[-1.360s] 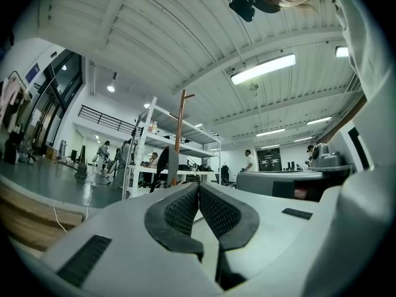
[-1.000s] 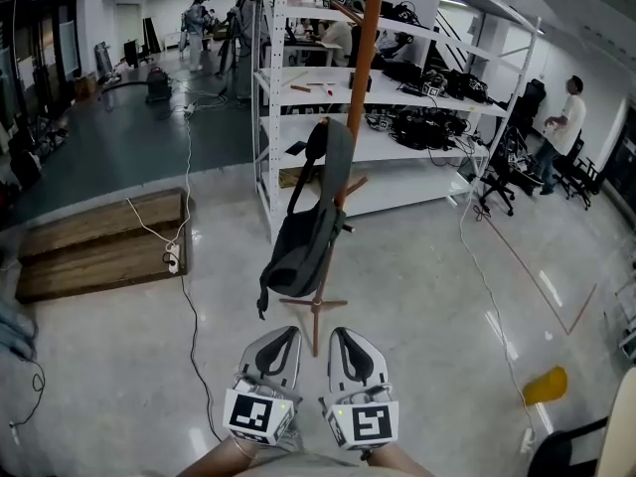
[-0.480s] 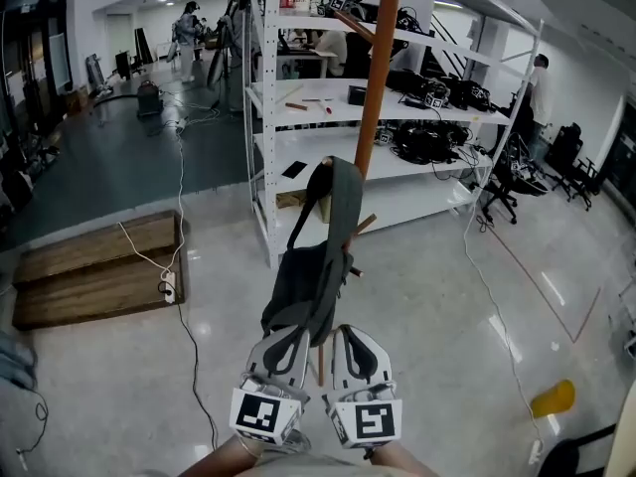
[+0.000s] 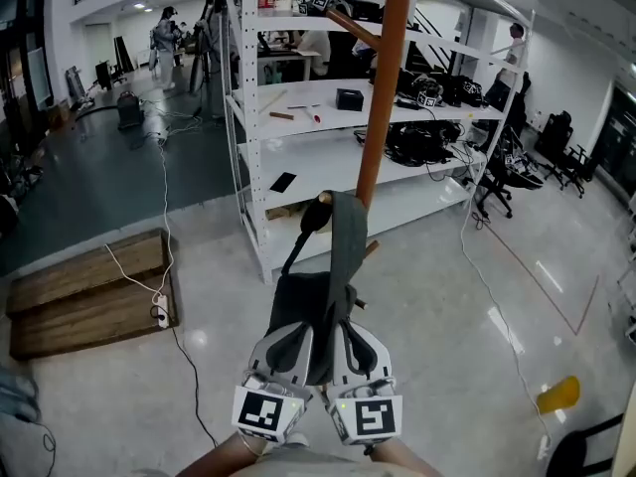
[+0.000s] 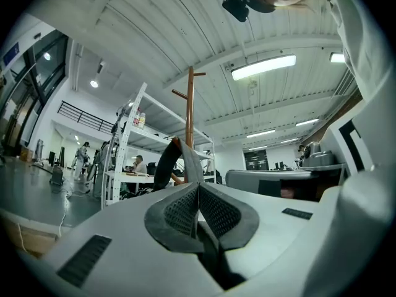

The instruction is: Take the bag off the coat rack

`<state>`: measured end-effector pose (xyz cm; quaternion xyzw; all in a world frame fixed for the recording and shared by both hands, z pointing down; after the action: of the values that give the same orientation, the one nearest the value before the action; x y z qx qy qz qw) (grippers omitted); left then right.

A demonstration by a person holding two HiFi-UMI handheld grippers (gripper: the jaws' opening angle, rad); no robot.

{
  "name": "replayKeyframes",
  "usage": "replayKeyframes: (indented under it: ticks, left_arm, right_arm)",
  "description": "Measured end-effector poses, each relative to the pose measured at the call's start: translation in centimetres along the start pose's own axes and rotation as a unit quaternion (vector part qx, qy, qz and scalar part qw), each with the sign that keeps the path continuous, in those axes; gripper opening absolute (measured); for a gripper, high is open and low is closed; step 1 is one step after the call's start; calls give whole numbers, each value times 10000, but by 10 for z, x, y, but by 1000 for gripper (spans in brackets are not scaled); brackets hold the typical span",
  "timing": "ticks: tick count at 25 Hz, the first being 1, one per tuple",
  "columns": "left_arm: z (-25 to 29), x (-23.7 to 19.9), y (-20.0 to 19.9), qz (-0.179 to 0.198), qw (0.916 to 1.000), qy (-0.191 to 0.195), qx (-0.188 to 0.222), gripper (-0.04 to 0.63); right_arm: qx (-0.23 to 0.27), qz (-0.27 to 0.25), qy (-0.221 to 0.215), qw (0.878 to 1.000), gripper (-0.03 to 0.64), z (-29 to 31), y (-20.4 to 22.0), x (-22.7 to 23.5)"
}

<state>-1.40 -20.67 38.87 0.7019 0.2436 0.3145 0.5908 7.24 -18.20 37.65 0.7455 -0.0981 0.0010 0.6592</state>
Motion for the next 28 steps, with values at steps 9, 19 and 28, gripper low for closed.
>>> replayKeyframes:
  ticks: [9, 19, 28]
  left_arm:
    - [31, -15, 1, -46, 9999, 140, -20, 17]
    - [64, -16, -4, 4, 9998, 171, -83, 20]
    - [124, -32, -27, -132, 9968, 782, -53, 263]
  right_arm:
    - [-11, 79, 127, 9999, 18, 31, -4, 13]
    - [-69, -154, -55, 9998, 18, 42, -8, 32]
    - [89, 9, -148, 9998, 18, 43, -19, 42]
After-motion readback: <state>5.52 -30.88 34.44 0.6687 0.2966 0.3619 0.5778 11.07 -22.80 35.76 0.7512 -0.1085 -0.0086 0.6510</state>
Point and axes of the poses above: the fingertips, and each gripper's own axes: z forward along the fingers, x to its right, y out of its underside, the point moved 4 cm from there along -z, backward along the fingers, and after that the axes turned 10 degrees about z, right-handed, at the moved point
